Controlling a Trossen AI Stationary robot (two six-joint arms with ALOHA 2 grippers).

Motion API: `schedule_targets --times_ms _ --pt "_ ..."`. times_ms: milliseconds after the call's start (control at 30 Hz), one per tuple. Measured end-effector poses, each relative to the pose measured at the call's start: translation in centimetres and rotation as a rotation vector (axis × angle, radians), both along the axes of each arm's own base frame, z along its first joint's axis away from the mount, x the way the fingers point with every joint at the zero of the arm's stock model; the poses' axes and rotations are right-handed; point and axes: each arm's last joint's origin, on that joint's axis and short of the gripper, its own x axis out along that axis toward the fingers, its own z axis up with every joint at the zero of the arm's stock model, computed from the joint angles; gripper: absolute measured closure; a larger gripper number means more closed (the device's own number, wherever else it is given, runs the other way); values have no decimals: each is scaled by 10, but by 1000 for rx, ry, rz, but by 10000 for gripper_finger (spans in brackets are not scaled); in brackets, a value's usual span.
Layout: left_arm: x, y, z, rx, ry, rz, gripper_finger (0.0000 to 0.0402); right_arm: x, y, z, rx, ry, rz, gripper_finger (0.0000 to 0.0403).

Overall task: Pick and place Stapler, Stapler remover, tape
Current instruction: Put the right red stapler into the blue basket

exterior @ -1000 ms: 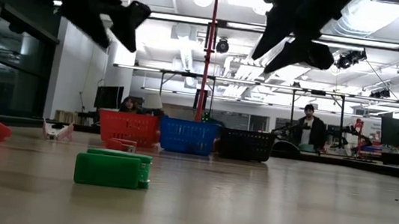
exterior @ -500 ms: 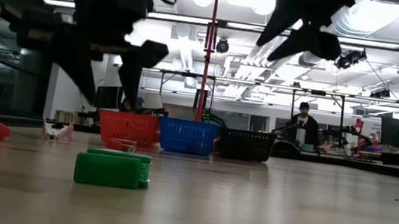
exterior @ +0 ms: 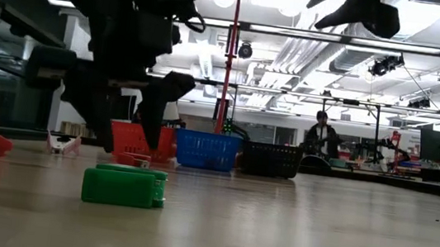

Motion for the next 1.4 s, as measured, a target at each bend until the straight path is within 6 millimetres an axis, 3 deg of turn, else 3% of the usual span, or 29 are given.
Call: schedule_targets --times_ms 333,867,1033,1167,1400 --pt "4 -1 -15 -23 43 11 171 -3 1 2 -1 -11 2 236" --pt "7 -1 -14 -67 25 54 341 -3 0 2 -15 -4 -10 236" --pt "7 -1 -13 -78 26 75 349 -3 0 2 -15 -5 -10 236" --pt "7 8 1 -83 -13 126 349 -3 0 2 -15 -4 -10 236" --pt "18 40 50 -31 -140 268 347 -3 0 1 -19 2 -11 236"
